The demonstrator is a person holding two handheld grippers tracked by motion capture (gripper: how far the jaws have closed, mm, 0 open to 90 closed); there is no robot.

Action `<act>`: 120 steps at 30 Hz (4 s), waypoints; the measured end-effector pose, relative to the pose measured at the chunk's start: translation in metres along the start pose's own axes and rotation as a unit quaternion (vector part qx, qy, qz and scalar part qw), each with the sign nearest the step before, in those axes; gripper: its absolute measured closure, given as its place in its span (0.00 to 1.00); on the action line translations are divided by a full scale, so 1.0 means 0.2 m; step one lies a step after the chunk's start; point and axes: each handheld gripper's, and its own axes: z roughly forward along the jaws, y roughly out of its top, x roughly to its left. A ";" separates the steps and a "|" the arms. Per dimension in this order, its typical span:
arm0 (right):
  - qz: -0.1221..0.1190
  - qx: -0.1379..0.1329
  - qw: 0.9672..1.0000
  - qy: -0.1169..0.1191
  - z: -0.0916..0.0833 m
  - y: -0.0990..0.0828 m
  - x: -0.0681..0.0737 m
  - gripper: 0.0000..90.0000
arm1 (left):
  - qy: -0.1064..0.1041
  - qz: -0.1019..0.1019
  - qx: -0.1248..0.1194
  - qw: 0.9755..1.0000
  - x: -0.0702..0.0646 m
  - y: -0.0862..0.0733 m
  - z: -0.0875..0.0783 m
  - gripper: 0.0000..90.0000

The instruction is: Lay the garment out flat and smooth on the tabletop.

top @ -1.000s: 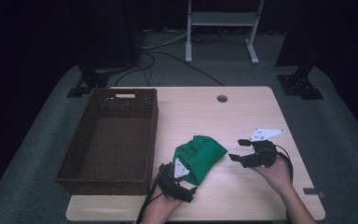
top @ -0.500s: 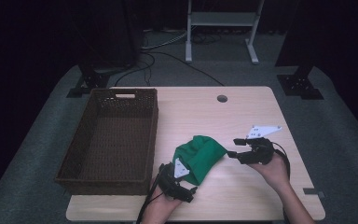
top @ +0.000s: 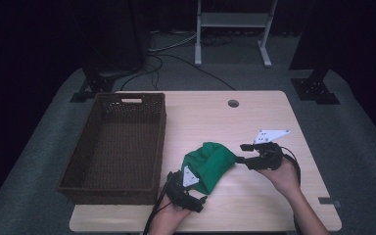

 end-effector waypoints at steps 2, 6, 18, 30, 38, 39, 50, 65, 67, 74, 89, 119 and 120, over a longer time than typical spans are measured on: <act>-0.002 -0.001 1.000 0.001 0.00 0.01 0.00 0.50 | 0.000 0.000 0.000 1.000 0.00 0.00 0.00 0.00; -0.004 -0.001 1.000 0.003 0.01 0.02 0.01 0.51 | 0.000 -0.001 -0.001 1.000 0.00 0.00 0.00 0.00; -0.016 0.000 1.000 0.005 0.04 0.07 0.02 0.55 | 0.000 0.000 0.000 1.000 0.00 0.00 0.00 0.00; -0.013 -0.005 1.000 0.007 0.08 0.12 0.04 0.61 | 0.000 -0.001 -0.001 1.000 0.00 0.00 0.00 0.00; -0.015 -0.005 1.000 0.013 0.13 0.15 0.05 0.64 | 0.000 -0.001 -0.001 1.000 0.00 0.00 0.00 0.00; -0.016 -0.004 1.000 0.014 0.13 0.15 0.05 0.65 | 0.000 -0.001 -0.001 1.000 0.00 0.00 0.00 0.00; -0.023 0.000 0.999 0.024 0.18 0.19 0.07 0.67 | 0.000 0.000 0.000 1.000 0.00 0.00 0.00 0.00; -0.037 0.010 0.999 0.028 0.24 0.24 0.09 0.68 | -0.001 0.000 0.000 1.000 0.00 0.00 0.00 0.00; -0.040 0.011 0.999 0.028 0.26 0.25 0.10 0.68 | 0.000 0.000 0.000 1.000 0.00 0.00 0.00 0.00; -0.041 0.014 0.999 0.033 0.29 0.27 0.11 0.68 | 0.000 0.000 0.000 1.000 0.00 0.00 0.00 0.00; -0.048 0.025 0.998 0.043 0.36 0.31 0.13 0.68 | 0.000 0.000 0.000 1.000 0.00 0.00 0.00 0.00; -0.060 0.057 0.994 0.075 0.52 0.33 0.18 0.68 | 0.000 0.000 0.000 1.000 0.00 0.00 0.00 0.00; -0.060 0.057 0.994 0.075 0.52 0.33 0.18 0.68 | 0.000 0.000 0.000 1.000 0.00 0.00 0.00 0.00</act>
